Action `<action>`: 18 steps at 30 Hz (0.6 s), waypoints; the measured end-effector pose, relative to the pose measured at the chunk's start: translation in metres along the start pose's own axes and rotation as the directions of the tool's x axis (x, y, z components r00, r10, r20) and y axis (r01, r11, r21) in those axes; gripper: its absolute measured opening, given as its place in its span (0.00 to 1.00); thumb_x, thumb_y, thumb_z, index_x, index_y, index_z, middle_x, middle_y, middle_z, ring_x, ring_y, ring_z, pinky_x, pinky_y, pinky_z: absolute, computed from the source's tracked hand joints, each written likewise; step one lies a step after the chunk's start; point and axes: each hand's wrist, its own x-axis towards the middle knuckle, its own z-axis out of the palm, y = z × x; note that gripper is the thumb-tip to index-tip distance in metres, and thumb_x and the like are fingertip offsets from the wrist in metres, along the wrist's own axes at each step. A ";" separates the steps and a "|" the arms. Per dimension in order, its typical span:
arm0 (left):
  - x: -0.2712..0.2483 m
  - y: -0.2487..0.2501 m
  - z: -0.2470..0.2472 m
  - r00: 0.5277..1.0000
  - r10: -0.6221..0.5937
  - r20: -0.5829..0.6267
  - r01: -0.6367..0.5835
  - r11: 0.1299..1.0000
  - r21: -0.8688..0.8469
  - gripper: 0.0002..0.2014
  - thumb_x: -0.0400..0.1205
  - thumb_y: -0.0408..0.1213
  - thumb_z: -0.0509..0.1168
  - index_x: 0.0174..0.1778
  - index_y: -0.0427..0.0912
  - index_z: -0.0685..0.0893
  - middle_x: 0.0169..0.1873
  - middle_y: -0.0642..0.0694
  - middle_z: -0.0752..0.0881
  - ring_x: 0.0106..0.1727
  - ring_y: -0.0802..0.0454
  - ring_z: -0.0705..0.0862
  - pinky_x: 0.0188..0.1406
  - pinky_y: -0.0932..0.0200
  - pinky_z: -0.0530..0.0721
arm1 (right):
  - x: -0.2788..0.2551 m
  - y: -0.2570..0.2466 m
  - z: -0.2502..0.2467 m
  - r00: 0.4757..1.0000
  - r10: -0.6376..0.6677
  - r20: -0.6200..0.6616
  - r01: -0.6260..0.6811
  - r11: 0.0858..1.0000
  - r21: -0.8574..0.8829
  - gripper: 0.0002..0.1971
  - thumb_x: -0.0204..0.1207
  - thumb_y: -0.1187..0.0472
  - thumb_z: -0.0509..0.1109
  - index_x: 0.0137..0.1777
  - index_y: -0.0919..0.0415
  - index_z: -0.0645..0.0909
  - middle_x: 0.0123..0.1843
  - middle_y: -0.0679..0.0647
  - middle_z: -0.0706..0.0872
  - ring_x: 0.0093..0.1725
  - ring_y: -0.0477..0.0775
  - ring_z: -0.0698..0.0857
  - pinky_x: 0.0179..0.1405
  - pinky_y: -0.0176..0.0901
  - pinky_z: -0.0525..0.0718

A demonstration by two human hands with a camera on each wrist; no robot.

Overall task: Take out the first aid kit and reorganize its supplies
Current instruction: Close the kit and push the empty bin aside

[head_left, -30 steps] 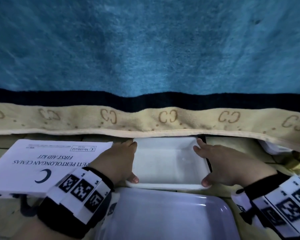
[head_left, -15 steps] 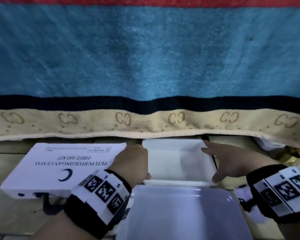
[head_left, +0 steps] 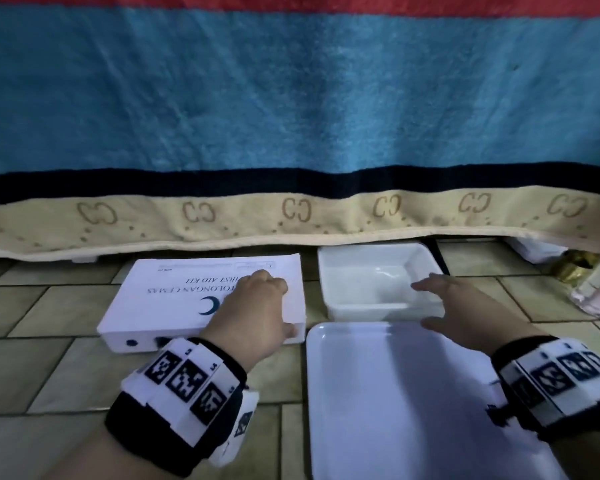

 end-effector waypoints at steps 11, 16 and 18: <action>-0.088 -0.094 0.008 0.986 -0.105 0.130 0.085 0.985 0.152 0.27 0.76 0.50 0.69 0.69 0.46 0.73 0.67 0.48 0.75 0.67 0.47 0.76 0.60 0.57 0.74 | -0.138 -0.085 0.020 0.894 0.123 -0.431 0.078 0.903 0.421 0.07 0.73 0.49 0.70 0.51 0.43 0.81 0.44 0.38 0.86 0.42 0.47 0.84 0.43 0.42 0.78; -0.088 -0.099 0.010 0.986 -0.086 0.140 0.075 0.994 0.081 0.32 0.75 0.50 0.70 0.73 0.45 0.70 0.70 0.44 0.74 0.69 0.46 0.75 0.66 0.56 0.75 | -0.113 -0.086 0.034 0.987 0.094 0.129 -0.105 0.991 0.078 0.21 0.72 0.47 0.74 0.64 0.50 0.82 0.60 0.46 0.85 0.63 0.49 0.80 0.54 0.36 0.73; -0.088 -0.099 0.012 0.983 -0.091 0.162 0.076 0.992 0.096 0.33 0.76 0.51 0.70 0.75 0.44 0.69 0.71 0.44 0.73 0.70 0.45 0.74 0.68 0.56 0.74 | -0.105 -0.087 0.036 0.966 0.064 0.252 -0.052 0.997 -0.054 0.29 0.68 0.47 0.77 0.70 0.51 0.79 0.66 0.48 0.82 0.67 0.50 0.78 0.64 0.39 0.73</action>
